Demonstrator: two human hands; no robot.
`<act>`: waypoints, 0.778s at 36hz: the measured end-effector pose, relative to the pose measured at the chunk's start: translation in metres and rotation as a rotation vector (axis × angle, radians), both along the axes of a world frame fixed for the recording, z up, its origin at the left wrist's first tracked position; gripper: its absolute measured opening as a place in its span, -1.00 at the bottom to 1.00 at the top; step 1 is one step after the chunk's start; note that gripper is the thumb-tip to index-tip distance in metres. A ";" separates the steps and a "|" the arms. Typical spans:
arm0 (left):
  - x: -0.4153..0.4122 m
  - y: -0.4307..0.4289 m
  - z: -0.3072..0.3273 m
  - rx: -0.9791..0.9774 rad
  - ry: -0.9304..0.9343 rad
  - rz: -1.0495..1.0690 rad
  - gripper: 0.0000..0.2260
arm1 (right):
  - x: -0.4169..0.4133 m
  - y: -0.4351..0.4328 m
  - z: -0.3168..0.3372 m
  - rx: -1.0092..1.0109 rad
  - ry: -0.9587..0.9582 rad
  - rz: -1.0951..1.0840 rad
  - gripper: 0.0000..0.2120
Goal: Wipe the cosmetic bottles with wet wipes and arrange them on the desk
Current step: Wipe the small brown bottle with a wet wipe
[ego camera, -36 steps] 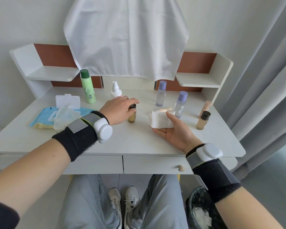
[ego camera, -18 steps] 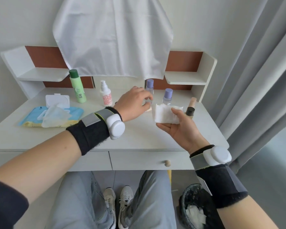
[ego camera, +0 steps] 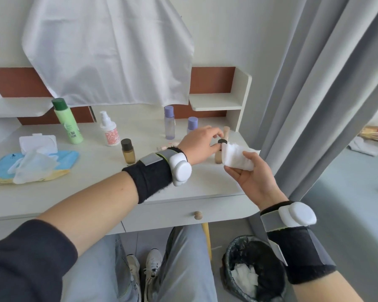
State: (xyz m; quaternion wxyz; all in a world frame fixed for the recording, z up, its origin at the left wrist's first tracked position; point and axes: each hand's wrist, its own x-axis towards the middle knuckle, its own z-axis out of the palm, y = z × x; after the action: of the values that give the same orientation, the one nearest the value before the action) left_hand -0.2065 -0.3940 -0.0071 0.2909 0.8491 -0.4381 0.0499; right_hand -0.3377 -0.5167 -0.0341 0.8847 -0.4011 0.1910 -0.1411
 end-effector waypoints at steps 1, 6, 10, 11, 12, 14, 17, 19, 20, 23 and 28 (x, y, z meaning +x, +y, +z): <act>0.000 -0.006 -0.001 -0.007 0.006 -0.004 -0.76 | -0.001 -0.003 -0.001 0.004 0.004 -0.025 -0.75; -0.002 -0.023 -0.006 -0.016 0.037 -0.048 -0.72 | -0.005 -0.008 -0.002 0.022 0.037 -0.144 -0.84; -0.001 -0.025 -0.009 0.007 0.027 -0.015 -0.78 | -0.007 -0.008 -0.001 0.022 0.063 -0.214 -0.86; -0.001 -0.024 -0.011 0.003 0.028 -0.021 -0.79 | -0.007 -0.007 -0.001 0.020 0.066 -0.223 -0.86; -0.001 -0.024 -0.011 -0.002 0.034 -0.025 -0.81 | -0.007 -0.007 -0.001 0.017 0.068 -0.232 -0.86; -0.001 -0.020 -0.011 -0.013 0.063 -0.024 -0.82 | -0.007 -0.004 -0.001 0.008 0.072 -0.244 -0.87; -0.002 -0.009 -0.007 -0.091 0.152 -0.016 -0.80 | -0.004 0.002 0.001 -0.010 0.095 -0.260 -0.91; -0.001 0.003 -0.004 -0.140 0.238 -0.013 -0.77 | -0.001 0.007 0.003 -0.005 0.105 -0.268 -0.94; 0.000 0.012 -0.003 -0.154 0.282 -0.010 -0.76 | 0.001 0.011 0.003 -0.001 0.104 -0.272 -0.94; 0.006 0.040 0.000 -0.194 0.415 -0.045 -0.77 | 0.010 0.027 0.007 -0.027 0.091 -0.262 -0.93; 0.012 0.087 0.004 -0.224 0.631 -0.104 -0.80 | 0.030 0.063 0.009 -0.127 0.065 -0.208 -0.81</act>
State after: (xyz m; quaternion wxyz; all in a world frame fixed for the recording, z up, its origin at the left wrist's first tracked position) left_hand -0.1947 -0.3074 -0.0029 0.5056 0.7620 -0.3610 -0.1826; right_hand -0.3073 -0.4534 -0.0252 0.8315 -0.4386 0.2509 -0.2308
